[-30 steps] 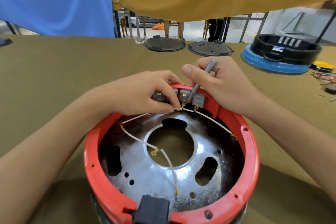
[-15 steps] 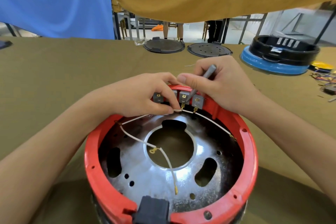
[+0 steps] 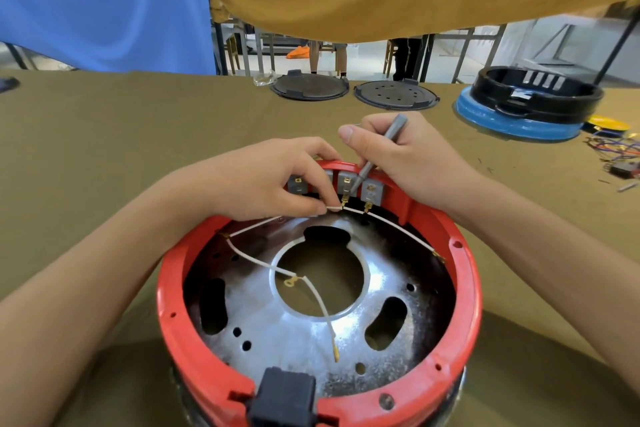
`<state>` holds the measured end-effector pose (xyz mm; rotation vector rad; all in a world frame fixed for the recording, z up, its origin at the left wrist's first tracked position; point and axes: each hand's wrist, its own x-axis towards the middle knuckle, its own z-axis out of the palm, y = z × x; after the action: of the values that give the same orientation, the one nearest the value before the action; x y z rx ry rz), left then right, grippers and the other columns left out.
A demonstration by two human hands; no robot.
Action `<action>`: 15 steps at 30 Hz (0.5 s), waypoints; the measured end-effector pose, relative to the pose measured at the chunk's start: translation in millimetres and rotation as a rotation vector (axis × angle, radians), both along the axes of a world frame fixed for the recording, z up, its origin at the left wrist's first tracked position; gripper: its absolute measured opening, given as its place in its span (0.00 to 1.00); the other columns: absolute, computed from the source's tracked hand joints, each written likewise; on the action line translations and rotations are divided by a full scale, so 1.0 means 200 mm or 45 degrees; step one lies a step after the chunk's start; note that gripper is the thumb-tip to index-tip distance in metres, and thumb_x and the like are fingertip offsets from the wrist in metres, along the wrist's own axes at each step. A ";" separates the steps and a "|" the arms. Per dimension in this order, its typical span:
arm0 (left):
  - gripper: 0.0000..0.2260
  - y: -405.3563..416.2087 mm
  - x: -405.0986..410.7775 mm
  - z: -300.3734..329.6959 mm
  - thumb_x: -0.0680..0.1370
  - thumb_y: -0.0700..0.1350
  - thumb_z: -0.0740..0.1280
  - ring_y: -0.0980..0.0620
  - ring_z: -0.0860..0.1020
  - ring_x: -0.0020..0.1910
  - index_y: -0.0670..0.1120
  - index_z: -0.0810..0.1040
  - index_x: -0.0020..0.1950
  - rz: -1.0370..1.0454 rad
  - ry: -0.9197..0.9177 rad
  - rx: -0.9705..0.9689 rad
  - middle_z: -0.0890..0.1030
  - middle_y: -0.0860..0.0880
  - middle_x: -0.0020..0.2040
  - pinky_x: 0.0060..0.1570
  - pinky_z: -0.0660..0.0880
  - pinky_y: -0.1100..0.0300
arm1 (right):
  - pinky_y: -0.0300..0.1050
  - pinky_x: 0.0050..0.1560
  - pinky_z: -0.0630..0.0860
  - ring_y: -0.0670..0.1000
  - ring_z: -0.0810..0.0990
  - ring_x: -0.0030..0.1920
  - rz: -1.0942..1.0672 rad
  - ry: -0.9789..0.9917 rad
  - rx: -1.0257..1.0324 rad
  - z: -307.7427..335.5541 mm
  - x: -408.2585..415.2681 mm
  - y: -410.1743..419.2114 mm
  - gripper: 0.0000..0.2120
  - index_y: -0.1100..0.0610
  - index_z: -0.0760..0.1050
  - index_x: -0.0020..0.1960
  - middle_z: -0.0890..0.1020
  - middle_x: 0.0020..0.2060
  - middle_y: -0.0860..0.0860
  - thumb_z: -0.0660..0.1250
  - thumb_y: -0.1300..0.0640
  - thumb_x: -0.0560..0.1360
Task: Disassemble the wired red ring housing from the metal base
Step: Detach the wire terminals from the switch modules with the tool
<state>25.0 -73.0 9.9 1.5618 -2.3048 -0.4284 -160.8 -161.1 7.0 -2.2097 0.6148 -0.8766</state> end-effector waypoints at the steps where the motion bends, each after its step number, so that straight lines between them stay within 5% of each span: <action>1: 0.08 0.00 0.00 0.00 0.76 0.46 0.73 0.61 0.73 0.63 0.60 0.84 0.49 -0.002 -0.001 -0.003 0.73 0.59 0.65 0.66 0.68 0.57 | 0.39 0.33 0.64 0.48 0.67 0.31 0.004 0.000 0.005 0.00 0.00 0.00 0.25 0.72 0.68 0.37 0.69 0.30 0.58 0.65 0.52 0.81; 9: 0.08 0.00 0.00 0.01 0.76 0.47 0.72 0.61 0.72 0.63 0.60 0.84 0.50 0.008 -0.016 0.000 0.72 0.59 0.65 0.66 0.67 0.58 | 0.37 0.30 0.63 0.45 0.65 0.28 -0.010 -0.029 -0.037 -0.01 -0.01 -0.01 0.25 0.69 0.67 0.34 0.66 0.27 0.54 0.65 0.51 0.81; 13: 0.08 0.01 0.00 0.01 0.76 0.48 0.72 0.61 0.72 0.63 0.60 0.84 0.51 0.015 -0.034 -0.001 0.72 0.59 0.66 0.67 0.67 0.58 | 0.43 0.34 0.66 0.54 0.68 0.31 0.025 -0.006 -0.078 -0.01 0.00 -0.01 0.24 0.68 0.69 0.34 0.71 0.29 0.63 0.66 0.51 0.81; 15: 0.08 0.01 0.00 0.01 0.76 0.47 0.72 0.61 0.72 0.64 0.60 0.84 0.51 0.010 -0.038 -0.003 0.72 0.59 0.66 0.67 0.67 0.57 | 0.40 0.36 0.67 0.48 0.69 0.31 0.058 0.012 0.018 -0.01 0.00 -0.02 0.23 0.67 0.71 0.36 0.71 0.29 0.57 0.64 0.51 0.81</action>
<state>24.3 -71.2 11.3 1.5865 -2.3195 -0.4032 -160.7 -164.7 4.4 -2.2074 0.5709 -0.8368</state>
